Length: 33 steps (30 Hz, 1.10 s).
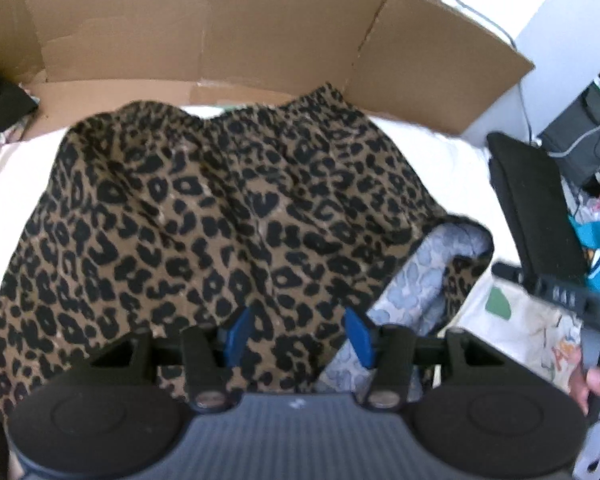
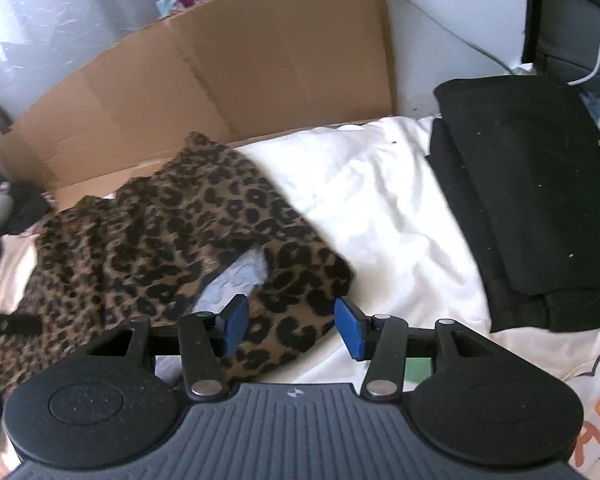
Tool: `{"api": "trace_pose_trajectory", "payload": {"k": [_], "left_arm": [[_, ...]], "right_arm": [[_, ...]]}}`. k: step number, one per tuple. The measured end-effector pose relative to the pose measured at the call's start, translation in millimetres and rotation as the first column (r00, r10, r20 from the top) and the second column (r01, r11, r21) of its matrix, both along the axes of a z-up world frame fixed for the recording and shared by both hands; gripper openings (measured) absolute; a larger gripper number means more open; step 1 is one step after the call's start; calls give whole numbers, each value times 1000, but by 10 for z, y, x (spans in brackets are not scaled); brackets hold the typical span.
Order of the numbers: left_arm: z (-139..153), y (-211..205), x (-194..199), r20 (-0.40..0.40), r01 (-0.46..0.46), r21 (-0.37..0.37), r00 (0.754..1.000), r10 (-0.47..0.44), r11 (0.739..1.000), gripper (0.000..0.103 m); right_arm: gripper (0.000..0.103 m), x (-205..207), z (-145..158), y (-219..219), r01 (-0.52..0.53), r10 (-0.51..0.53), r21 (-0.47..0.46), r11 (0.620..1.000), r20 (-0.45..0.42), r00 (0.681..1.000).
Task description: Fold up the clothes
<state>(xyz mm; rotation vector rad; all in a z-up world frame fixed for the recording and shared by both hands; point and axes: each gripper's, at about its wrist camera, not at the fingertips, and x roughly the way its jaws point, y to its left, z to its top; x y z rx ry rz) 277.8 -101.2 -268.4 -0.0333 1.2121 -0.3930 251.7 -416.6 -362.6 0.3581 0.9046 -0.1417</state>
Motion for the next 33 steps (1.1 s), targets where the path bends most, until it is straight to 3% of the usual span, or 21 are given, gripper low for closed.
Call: {"api": "trace_pose_trajectory", "payload": {"k": [7,11,16,18,22,25,28,29,30,32,33], "left_arm": [[-208,-28,-147,-61,-16,-17,998,15,1000,57],[-287,-79,-265,-93,-2,-34,996,-1,999,59],[-378,-129,-418,-128,23,-26,991,-27,999,59],[-394,-110,-449,-135,28,-19,990,-30,999,58],[-398,-38,-487,-155,15,-20,988,-18,1000,57],[-386,-25,-549,-165,27,-15,986,-29,1000,57],[-387,-32,-619,-173,20,-28,985,-25,999,57],[-404,-40,-632,-182,18,-34,983,-24,999,56],[-422,-56,-655,-194,22,-34,981,-28,999,53],[-450,-89,-701,-209,48,-29,977,-53,998,39],[-452,-105,-725,-217,63,-31,974,-68,998,24]], "right_arm": [[59,262,55,47,-16,16,-36,999,-2,1000],[62,414,30,147,-41,40,-112,993,-11,999],[61,441,-31,-16,-15,12,-133,991,-21,1000],[56,413,-31,-96,-5,2,-140,990,-24,1000],[31,320,-79,-233,-3,-5,-133,991,-53,999],[21,239,-137,-318,-5,-5,-127,992,-75,997],[4,152,-204,-372,-18,5,-132,991,-95,995],[4,123,-216,-389,-19,5,-136,991,-98,995],[3,100,-214,-416,-17,4,-142,990,-97,995],[3,55,-208,-470,-14,0,-156,988,-93,996],[3,38,-203,-499,-8,-7,-161,987,-90,996]]}}
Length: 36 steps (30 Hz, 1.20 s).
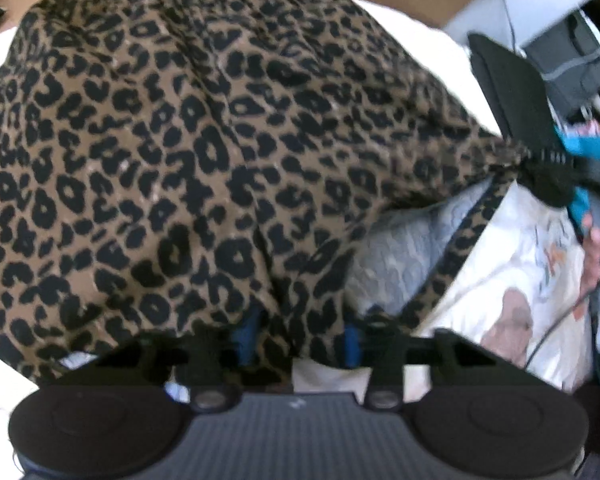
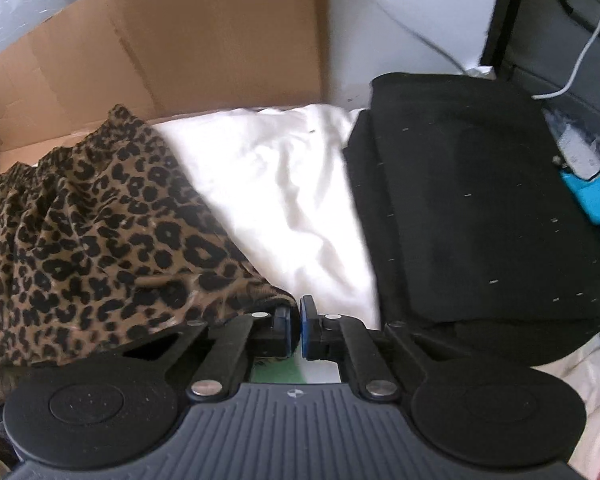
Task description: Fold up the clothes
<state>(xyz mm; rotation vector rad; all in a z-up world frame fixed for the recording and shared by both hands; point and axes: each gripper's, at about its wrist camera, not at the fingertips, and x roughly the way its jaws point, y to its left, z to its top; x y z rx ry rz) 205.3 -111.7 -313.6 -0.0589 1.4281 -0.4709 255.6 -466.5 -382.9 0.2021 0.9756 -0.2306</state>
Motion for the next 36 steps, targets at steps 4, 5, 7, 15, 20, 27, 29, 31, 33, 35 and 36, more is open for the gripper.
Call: {"api": "trace_pose_trajectory", "payload": {"k": [4,5,7,15,20,27,29,31,33,35,36], "left_arm": [[74,-36,-96,6,58,-7,998,-58,998,7],[103,-44,-122,15,74,-6,997,-74,997,6],[161,-59,-151,23,96,-1,995,-96,995,4],[421,45,-194,37,125,-47,992,-123,991,4],[266,33,-282,5,150,-35,989,-150,988,4],[25,-10,-463,-19,186,47,983,-185,982,5],[44,-5,-504,-16,193,59,981,-193,979,7],[66,12,-528,-16,197,48,980,-197,979,12],[107,31,-530,-15,204,36,979,-204,978,15],[149,51,-524,-14,213,21,977,-213,977,17],[164,61,-526,-15,218,13,976,-218,976,21]], "right_arm": [[3,-38,30,-120,17,-17,2,1000,15,1000],[3,-44,38,-138,17,-17,6,1000,20,1000],[3,-56,58,-143,13,-13,4,1000,29,999],[3,-48,277,-136,-2,2,3,1000,90,996],[4,17,436,-65,-26,31,-37,999,134,991],[16,-5,185,-65,-33,34,-57,998,26,999],[30,-60,106,-96,-25,24,-61,998,-12,1000],[31,-121,42,-145,-16,13,-45,999,-51,999],[31,-193,3,-200,-4,3,-15,1000,-73,997],[31,-288,-6,-221,5,-5,3,1000,-82,997],[31,-332,0,-227,12,-11,10,1000,-80,997]]}}
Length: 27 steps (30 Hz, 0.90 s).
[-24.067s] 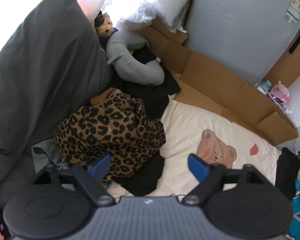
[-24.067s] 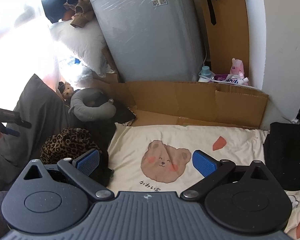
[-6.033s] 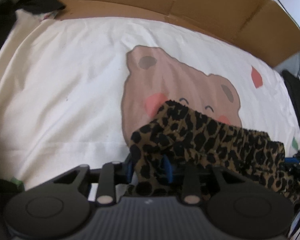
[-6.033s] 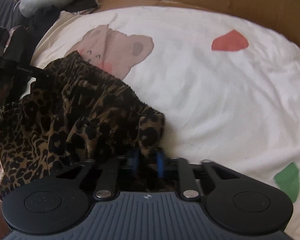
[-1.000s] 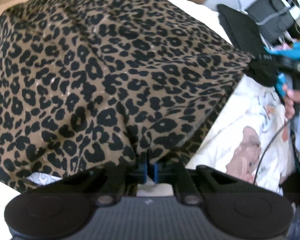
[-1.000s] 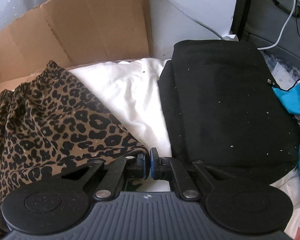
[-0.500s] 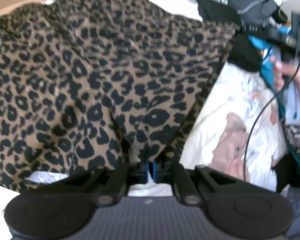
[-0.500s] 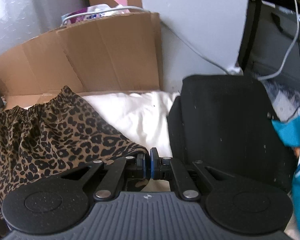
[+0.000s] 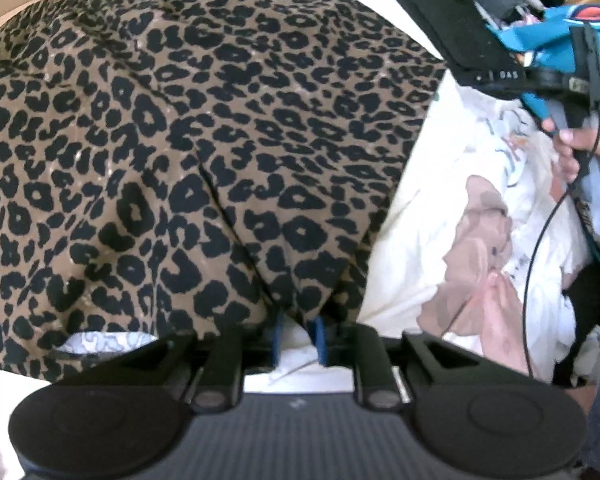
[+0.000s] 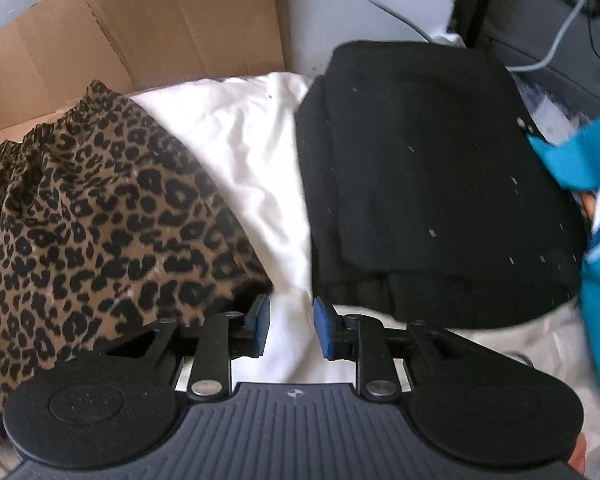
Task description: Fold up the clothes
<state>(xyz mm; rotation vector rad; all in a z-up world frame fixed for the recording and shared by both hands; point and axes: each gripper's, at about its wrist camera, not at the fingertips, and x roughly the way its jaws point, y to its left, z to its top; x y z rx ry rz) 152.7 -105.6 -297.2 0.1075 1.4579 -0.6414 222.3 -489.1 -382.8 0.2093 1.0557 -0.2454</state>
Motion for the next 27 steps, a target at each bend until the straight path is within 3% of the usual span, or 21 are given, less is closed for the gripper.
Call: {"api": "trace_pose_trajectory", "payload": {"k": [3,5,8,16,18,27], "left_arm": [[97,55,34,-4,15,-38,1000,-15,999,24],[207,48,106,-14,-1,-73,1000,0,997,27],[323,20,187,-22,-40,-116,999,38,992,34],[316,-62,389,1,-173,-89,985,174,981,35],[215,-81,423,-25,-205,-54,979,204,977,35],[-199,-223,245,-77,-169,45,982,172,985,21]], "right_arm": [[33,-119,55,-68,29,-32,61,998,46,998],[44,-151,111,-128,54,-64,109,993,94,994],[52,-79,136,-174,71,-95,169,983,137,986],[52,184,-45,-206,90,-130,236,968,161,978],[51,222,-95,-177,72,-109,226,971,158,981],[50,227,-376,-51,63,-82,229,971,74,994]]}}
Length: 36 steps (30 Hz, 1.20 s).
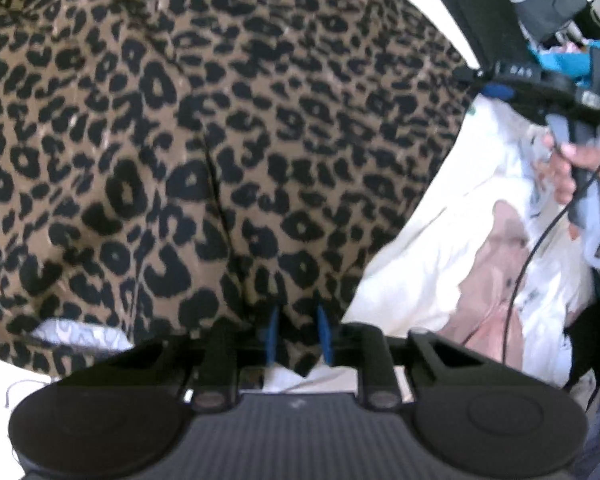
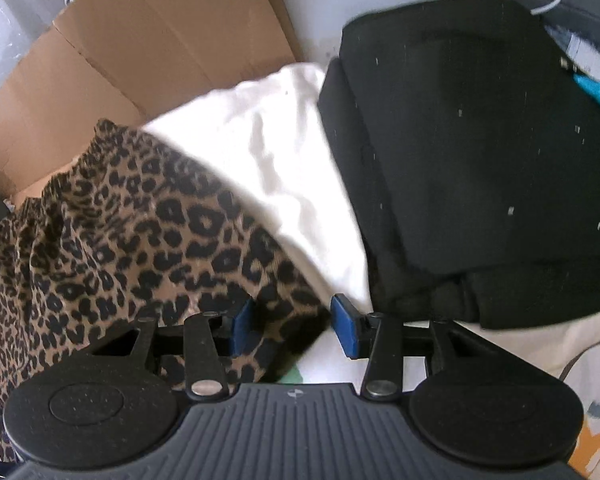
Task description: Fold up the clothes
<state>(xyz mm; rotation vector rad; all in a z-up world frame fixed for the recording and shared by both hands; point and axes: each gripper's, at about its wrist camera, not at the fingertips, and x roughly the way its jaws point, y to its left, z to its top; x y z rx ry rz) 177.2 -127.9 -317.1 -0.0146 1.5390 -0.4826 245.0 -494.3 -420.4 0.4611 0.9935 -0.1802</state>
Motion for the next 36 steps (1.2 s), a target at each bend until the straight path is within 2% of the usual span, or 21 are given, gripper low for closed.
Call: {"api": "trace_pose_trajectory", "payload": {"k": [1,2,3,4,7,17,22,27,32,36], "left_arm": [[-10,-2,-18,-1,3,3,1000,-3,1000,21],[-20,-4,-36,-1,6,6,1000,-6,1000,20],[-28,-7,-54,-1,9,8,1000,-9,1000,13],[-10,-11,-65,6,15,0,1000,-15,1000,7],[43,-34,-90,21,28,-15,999,-28,1000,5],[267,-164,-153,61,72,-75,996,-67,995,3],[127,-242,-172,47,53,-60,998,-50,997,4],[67,-292,-143,23,40,-50,999,-39,998,7],[254,-258,-174,46,40,-48,998,-37,998,16],[454,-144,-167,63,-17,-76,998,21,997,16]], "right_arm": [[50,-9,-9,1,1,-1,4,1000,4,1000],[40,-9,-11,-4,-6,6,15,1000,7,1000],[32,-10,-13,-10,-14,14,25,1000,10,1000],[10,-10,-14,-15,-22,21,35,999,14,1000],[4,-39,72,-26,-36,35,35,999,36,999],[4,-75,467,-29,-29,34,-51,998,106,994],[4,5,523,72,-36,46,-115,993,86,995],[13,48,305,63,10,-12,-133,991,-18,1000],[31,-97,418,99,44,-42,-113,993,17,999],[32,-219,500,200,53,-49,-98,994,43,998]]}}
